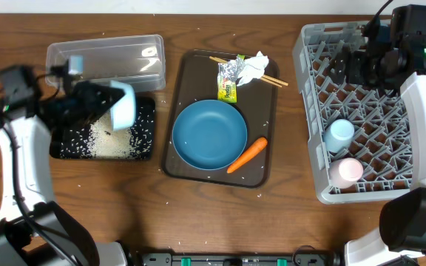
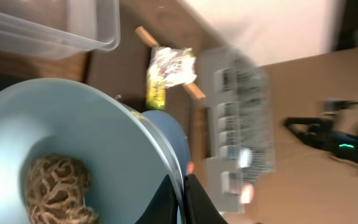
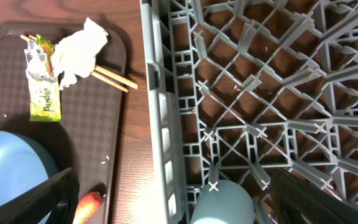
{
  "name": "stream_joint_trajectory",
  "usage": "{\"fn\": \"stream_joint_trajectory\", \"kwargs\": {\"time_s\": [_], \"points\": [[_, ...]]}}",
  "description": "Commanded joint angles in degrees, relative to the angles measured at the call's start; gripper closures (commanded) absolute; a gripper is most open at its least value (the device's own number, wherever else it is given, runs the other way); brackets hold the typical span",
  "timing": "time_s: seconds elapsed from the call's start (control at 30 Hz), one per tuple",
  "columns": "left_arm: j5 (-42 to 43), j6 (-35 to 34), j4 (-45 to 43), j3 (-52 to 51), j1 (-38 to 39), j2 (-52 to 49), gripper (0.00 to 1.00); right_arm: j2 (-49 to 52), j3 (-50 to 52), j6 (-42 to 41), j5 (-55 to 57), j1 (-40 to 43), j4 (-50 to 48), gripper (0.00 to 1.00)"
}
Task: Sort waste into correct bins and load items into the dishwasher rack
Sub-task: 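Carry the bowl left and tip the food onto the black tray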
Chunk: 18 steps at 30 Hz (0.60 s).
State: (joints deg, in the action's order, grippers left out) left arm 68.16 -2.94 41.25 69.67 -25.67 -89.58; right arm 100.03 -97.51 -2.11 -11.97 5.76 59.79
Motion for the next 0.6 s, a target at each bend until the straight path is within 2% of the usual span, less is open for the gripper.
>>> {"fn": "stream_joint_trajectory", "kwargs": {"time_s": [0.0,0.13,0.33,0.57], "points": [[15.56,1.88,-3.19,-5.79,-5.44,0.85,0.94,0.37,-0.61,0.9,0.11,0.17,0.11,0.1],[21.9,1.81,-9.27,-12.61,-11.26,0.85,0.94,0.37,-0.61,0.87,0.09,0.17,0.13,0.1],[21.88,2.32,-11.91,-17.09,-15.39,0.85,0.94,0.37,-0.61,0.87,-0.33,0.17,0.11,0.1],[21.88,2.23,-14.88,-17.55,-15.61,0.85,0.93,0.37,-0.61,0.87,-0.31,0.17,0.09,0.1]]}}
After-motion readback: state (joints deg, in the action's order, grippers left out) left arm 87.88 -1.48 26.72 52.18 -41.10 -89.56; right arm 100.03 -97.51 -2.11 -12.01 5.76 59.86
